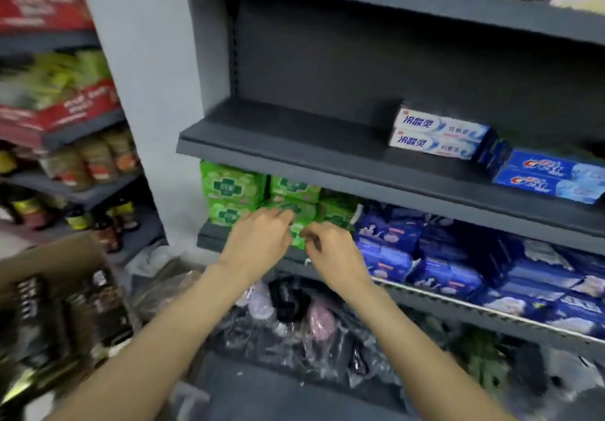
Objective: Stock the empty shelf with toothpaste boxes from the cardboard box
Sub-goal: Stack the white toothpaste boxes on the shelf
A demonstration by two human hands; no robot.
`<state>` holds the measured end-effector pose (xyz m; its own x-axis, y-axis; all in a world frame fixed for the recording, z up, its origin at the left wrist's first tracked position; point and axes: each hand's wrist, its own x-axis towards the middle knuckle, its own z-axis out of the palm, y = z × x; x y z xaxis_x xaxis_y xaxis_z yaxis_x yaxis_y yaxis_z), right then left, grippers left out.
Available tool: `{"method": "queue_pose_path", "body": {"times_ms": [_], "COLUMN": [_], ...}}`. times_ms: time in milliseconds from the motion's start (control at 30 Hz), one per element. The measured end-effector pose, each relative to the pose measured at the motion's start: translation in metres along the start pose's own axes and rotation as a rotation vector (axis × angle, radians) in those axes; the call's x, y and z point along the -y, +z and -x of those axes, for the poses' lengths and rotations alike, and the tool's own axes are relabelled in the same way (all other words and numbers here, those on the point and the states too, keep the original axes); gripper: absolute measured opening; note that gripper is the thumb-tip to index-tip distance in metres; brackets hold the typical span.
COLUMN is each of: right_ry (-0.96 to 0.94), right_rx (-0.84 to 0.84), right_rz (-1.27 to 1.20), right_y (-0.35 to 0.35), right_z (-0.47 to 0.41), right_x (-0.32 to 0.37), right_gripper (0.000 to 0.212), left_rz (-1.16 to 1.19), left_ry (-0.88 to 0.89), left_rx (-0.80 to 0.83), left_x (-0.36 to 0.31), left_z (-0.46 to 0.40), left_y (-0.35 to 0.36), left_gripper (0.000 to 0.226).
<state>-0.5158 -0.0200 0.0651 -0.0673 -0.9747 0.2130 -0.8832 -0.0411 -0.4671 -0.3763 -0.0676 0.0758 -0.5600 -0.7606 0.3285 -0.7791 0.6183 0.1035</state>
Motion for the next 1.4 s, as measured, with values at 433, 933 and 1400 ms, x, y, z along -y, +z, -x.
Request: {"method": "queue_pose_path", "body": {"times_ms": [433, 933, 1400], "right_ry": [-0.031, 0.371, 0.614], "right_rx": [0.471, 0.77, 0.85], "right_rz": [-0.155, 0.175, 0.098], "right_y": [0.19, 0.331, 0.326], "right_z": [0.091, 0.122, 0.131], "right_x": [0.182, 0.233, 0.241], "right_gripper": [0.026, 0.087, 0.032], "left_rz": [0.082, 0.021, -0.076], "left_ry": [-0.498, -0.131, -0.115], "left_rx": [0.398, 1.08, 0.875], "left_x": [0.166, 0.292, 0.276], "left_z": [0.244, 0.317, 0.33], "left_y": [0.001, 0.084, 0.114], "left_gripper": [0.023, 0.066, 0.088]}}
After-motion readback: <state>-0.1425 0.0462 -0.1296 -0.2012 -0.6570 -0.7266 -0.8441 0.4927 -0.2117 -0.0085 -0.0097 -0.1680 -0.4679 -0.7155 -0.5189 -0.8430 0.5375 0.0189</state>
